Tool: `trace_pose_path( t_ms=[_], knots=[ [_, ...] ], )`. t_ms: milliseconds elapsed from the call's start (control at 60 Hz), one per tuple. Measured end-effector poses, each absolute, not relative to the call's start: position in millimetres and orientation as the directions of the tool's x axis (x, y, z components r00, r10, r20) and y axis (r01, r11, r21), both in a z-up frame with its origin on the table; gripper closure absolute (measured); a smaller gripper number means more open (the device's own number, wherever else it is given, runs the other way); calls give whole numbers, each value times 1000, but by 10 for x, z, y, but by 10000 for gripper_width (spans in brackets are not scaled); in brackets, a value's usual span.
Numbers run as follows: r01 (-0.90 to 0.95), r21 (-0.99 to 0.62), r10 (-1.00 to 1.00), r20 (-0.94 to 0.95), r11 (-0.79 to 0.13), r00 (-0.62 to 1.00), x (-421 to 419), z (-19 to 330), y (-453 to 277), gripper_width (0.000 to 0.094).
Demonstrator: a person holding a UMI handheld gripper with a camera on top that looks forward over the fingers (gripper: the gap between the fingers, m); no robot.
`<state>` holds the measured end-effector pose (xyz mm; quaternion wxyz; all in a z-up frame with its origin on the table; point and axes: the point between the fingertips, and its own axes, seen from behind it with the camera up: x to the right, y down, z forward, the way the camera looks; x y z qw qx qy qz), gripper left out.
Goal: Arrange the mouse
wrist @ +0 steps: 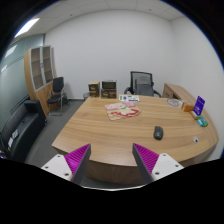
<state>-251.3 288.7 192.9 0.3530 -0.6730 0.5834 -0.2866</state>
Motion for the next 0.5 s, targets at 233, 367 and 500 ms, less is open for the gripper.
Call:
trace_pose_path(
  t_ms=[233, 367, 500],
  knots=[
    [-580, -813, -995, -6, -52, 98, -2409, 1873, 2458, 79],
    [-596, -802, -999, 5, -26, 38, -2353, 1772, 2023, 79],
    [-604, -797, -1000, 20, -10, -10, -2306, 1665, 1594, 79]
  ],
)
